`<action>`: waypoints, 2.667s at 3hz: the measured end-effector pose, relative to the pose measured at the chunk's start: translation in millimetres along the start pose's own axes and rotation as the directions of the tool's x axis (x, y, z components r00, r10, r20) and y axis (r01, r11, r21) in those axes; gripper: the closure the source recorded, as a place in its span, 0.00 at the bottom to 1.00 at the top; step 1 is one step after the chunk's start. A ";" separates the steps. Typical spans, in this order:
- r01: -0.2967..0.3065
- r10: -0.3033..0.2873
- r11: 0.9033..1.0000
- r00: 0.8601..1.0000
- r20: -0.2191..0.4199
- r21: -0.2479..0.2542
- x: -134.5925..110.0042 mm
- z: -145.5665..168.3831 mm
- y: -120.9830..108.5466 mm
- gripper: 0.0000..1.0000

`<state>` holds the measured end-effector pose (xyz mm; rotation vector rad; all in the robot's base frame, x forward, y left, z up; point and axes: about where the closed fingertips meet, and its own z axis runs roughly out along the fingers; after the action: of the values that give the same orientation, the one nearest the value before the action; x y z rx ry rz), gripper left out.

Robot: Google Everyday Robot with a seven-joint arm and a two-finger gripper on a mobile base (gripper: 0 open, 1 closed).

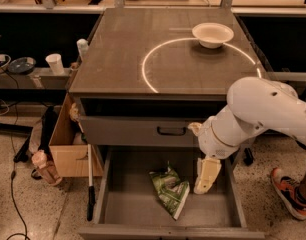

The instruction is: Pick green jalapeno chip bag from middle drawer and place on counter

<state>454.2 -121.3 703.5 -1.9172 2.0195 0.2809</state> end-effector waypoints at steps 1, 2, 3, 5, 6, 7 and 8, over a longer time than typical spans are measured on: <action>0.029 -0.027 0.998 0.999 0.046 -0.049 5.2 23.3 13.8 0.00; 0.039 -0.032 0.993 0.997 0.066 -0.111 11.4 48.4 33.5 0.00; 0.034 -0.027 0.994 0.997 0.071 -0.101 14.7 53.8 33.8 0.00; -0.012 0.014 0.998 0.999 0.048 -0.056 33.0 141.2 24.6 0.00; -0.047 0.048 0.998 0.999 0.020 -0.047 41.2 177.5 18.4 0.00; -0.078 0.077 0.996 0.997 -0.012 -0.051 50.7 208.0 10.8 0.00; -0.139 0.134 0.987 0.989 -0.067 -0.083 72.4 255.3 2.9 0.00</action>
Offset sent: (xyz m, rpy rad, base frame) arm -0.0423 0.0128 -0.0751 0.0828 0.1335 0.1045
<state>477.0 -93.5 440.6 -1.8614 2.2179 0.3543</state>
